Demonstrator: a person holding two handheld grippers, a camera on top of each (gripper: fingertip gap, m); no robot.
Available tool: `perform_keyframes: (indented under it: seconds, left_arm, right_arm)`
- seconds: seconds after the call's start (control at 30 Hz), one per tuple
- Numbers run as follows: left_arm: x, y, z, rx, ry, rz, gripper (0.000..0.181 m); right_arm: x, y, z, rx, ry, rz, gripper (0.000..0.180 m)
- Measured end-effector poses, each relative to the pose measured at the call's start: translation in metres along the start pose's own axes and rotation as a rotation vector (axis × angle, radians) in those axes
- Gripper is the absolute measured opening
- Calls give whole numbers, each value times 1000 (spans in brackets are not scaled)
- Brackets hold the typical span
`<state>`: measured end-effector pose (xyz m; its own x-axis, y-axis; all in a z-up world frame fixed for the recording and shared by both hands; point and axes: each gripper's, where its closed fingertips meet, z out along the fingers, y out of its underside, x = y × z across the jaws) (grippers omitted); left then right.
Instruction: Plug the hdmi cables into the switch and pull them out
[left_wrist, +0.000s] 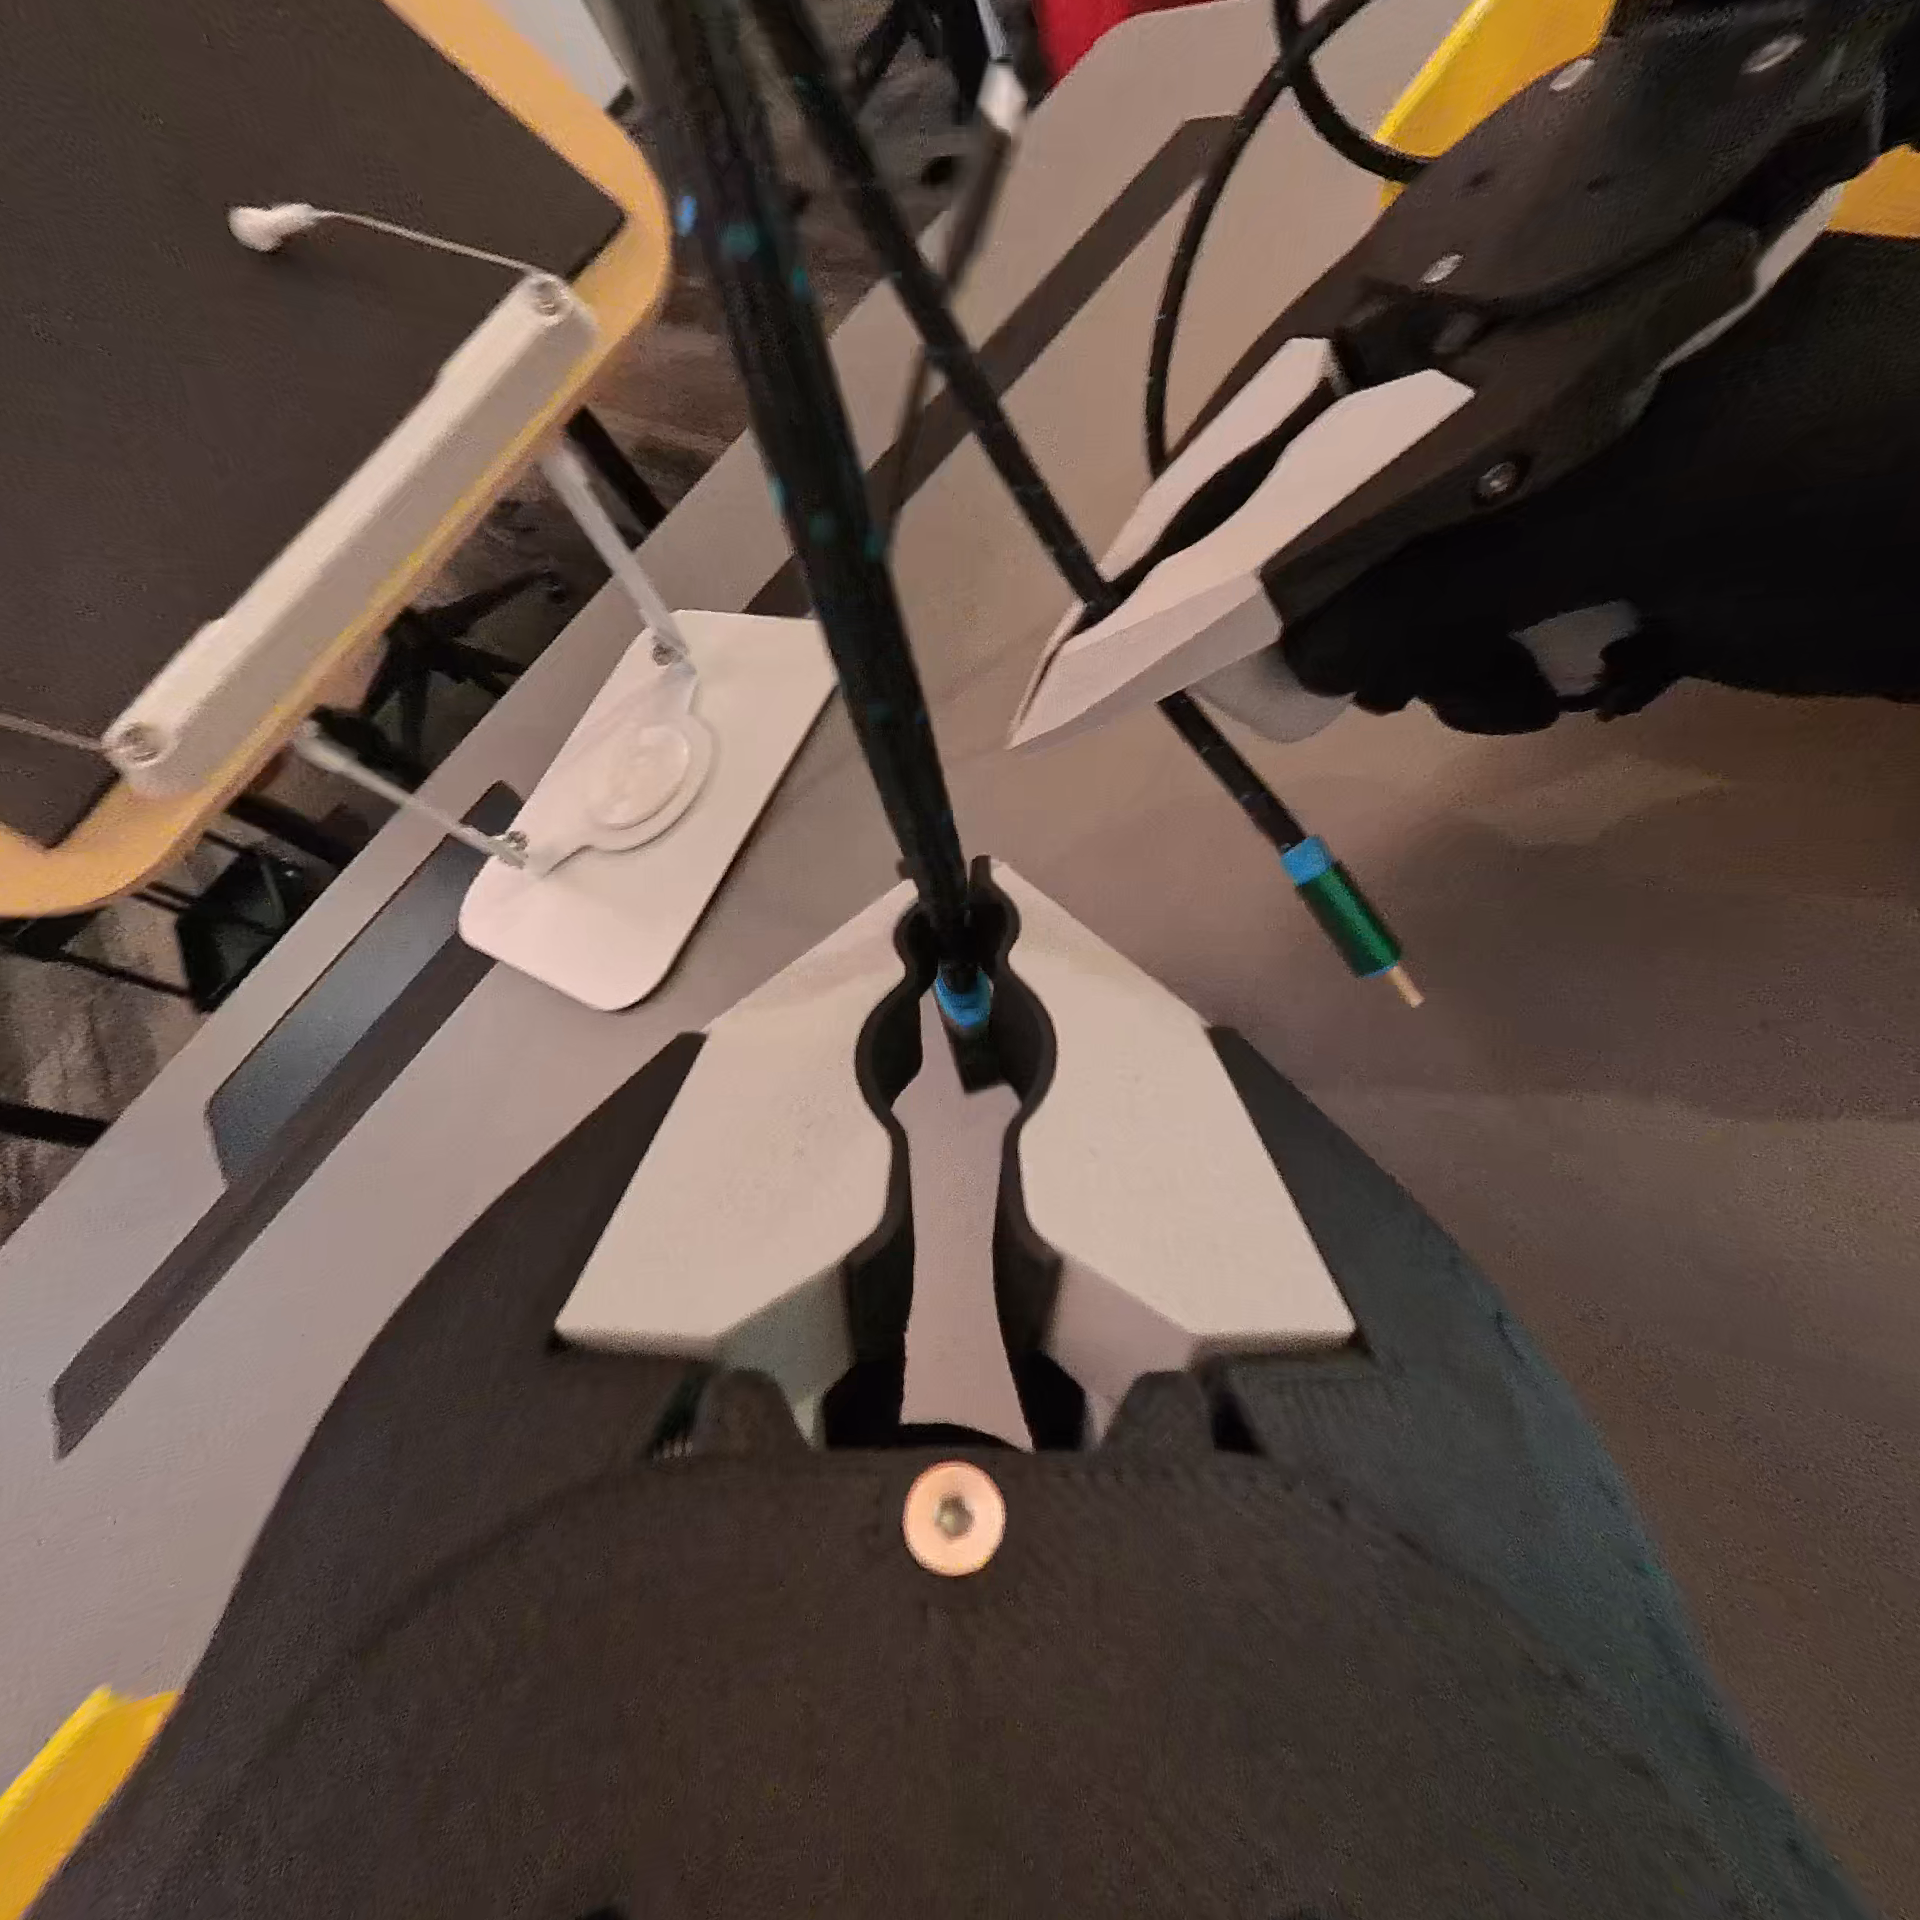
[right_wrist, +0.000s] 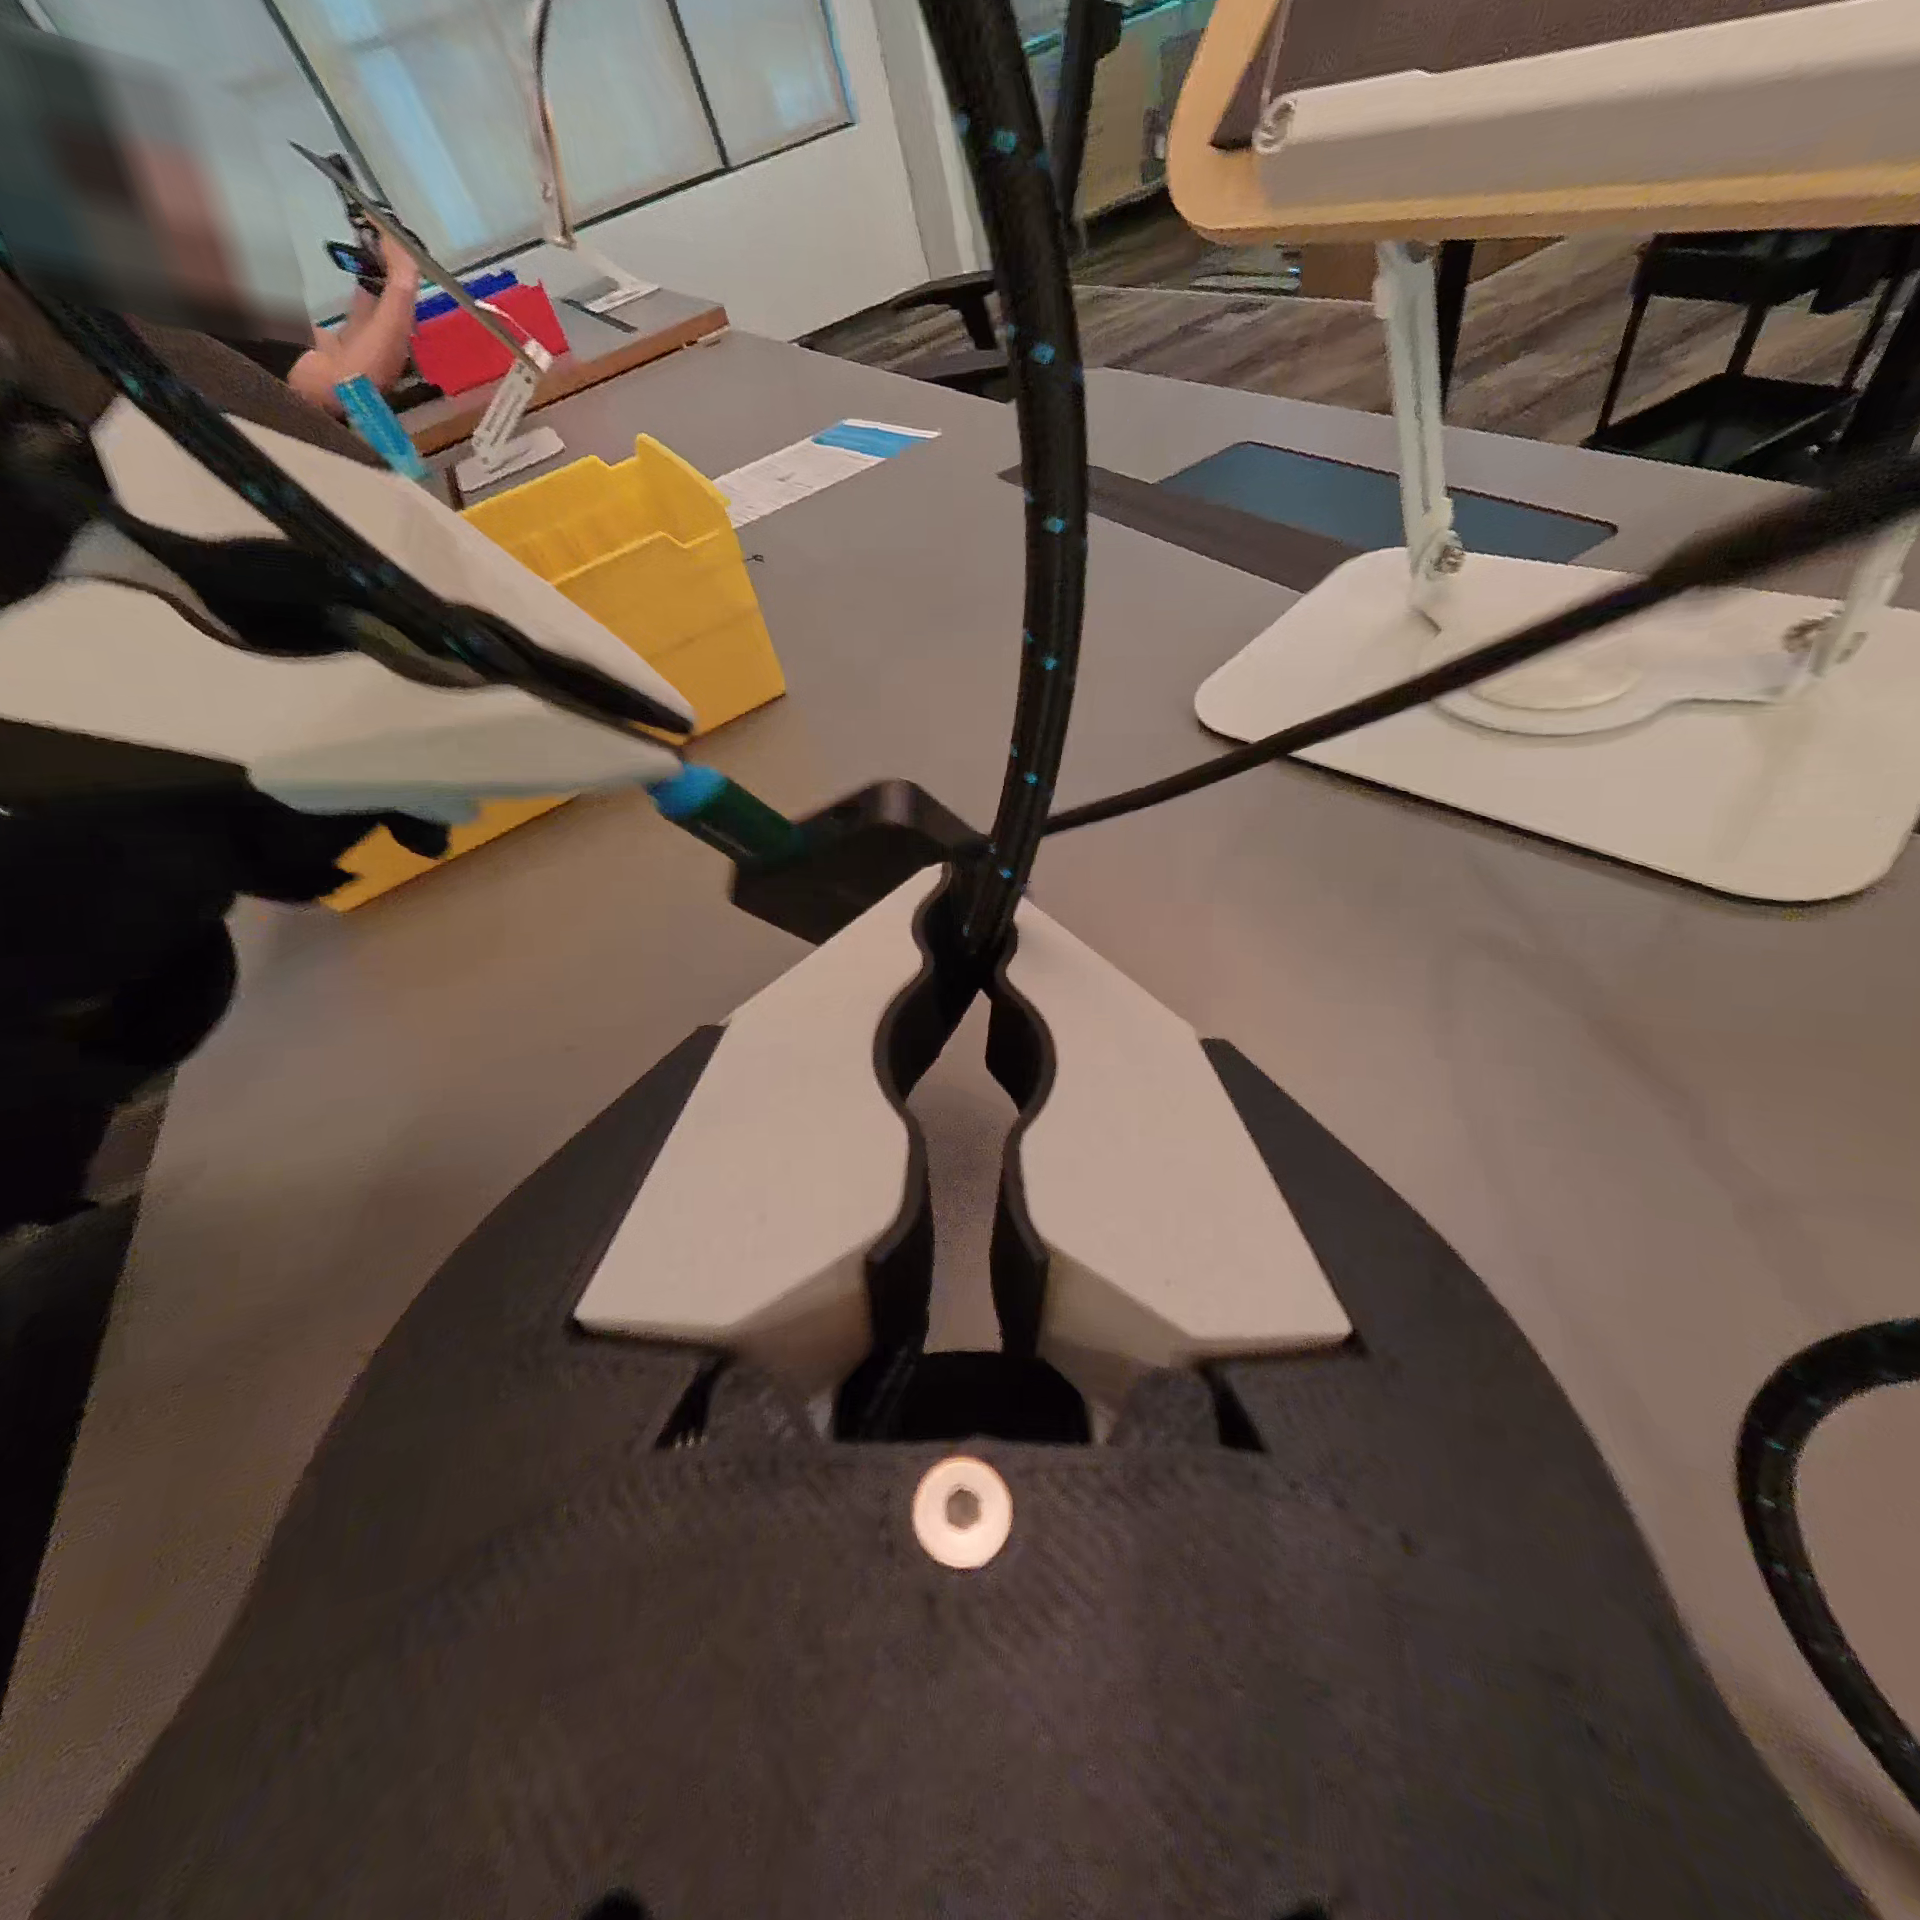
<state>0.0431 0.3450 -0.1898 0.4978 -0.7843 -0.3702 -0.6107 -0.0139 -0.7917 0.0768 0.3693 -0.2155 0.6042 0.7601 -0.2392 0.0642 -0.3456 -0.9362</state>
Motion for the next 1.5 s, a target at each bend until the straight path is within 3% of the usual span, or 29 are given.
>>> perform_keyframes:
  seconds: [0.33,0.77,0.9,0.97,1.27,1.5]
  left_arm:
    - [51,-6,31,-18,54,176,2]
    - [62,5,31,59,182,-36,6]
    - [64,10,31,44,181,-33,12]
    - [68,12,32,44,221,-75,30]
    - [86,45,35,-73,306,-253,69]
    - [98,59,43,-150,339,-300,65]
  right_arm:
    - [-29,-7,5,64,-174,85,0]
    - [-28,-3,11,104,-214,186,0]
    - [-27,2,16,99,-194,182,0]
    - [-28,2,18,107,-207,208,0]
    - [-31,1,21,146,-206,246,0]
    - [-42,7,29,138,-249,278,0]
